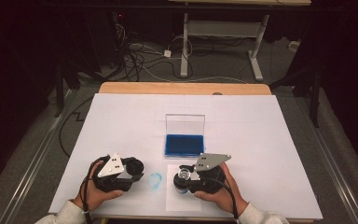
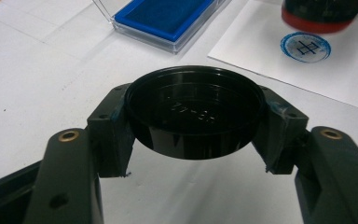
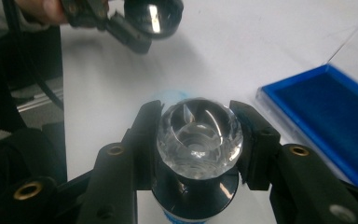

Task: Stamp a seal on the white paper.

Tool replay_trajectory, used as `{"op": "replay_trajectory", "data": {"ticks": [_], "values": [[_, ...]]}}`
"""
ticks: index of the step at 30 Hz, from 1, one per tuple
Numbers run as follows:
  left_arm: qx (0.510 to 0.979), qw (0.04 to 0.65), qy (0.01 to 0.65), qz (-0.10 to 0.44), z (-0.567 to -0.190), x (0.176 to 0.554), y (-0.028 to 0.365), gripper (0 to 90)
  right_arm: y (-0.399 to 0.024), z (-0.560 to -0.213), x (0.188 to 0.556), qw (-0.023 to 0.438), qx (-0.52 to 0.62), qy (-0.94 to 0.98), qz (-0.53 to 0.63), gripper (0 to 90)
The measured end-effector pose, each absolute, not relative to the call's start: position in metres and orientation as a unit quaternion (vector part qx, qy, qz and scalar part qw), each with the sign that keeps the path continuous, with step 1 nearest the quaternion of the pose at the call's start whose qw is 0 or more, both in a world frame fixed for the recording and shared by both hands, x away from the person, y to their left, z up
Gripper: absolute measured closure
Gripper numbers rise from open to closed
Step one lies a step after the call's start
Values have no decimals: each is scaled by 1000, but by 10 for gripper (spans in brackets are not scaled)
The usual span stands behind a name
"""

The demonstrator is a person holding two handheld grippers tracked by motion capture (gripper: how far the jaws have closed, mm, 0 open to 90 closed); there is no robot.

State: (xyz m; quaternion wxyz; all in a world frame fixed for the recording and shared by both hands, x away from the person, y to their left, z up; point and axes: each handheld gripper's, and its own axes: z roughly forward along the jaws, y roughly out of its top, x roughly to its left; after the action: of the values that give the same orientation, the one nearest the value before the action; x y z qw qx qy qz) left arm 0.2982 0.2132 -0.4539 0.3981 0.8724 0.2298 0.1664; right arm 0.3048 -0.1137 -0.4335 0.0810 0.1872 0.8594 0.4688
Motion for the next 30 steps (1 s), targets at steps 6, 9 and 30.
{"op": "replay_trajectory", "data": {"ticks": [6,9,30], "values": [[873,397,226,167,-454,297,213,367,-121,-422,305,95,188,851,481,566],[874,397,226,167,-454,297,213,367,-127,-417,306,104,192,847,484,566],[874,396,230,164,-456,298,215,367,-156,-397,317,140,213,832,493,566]]}}
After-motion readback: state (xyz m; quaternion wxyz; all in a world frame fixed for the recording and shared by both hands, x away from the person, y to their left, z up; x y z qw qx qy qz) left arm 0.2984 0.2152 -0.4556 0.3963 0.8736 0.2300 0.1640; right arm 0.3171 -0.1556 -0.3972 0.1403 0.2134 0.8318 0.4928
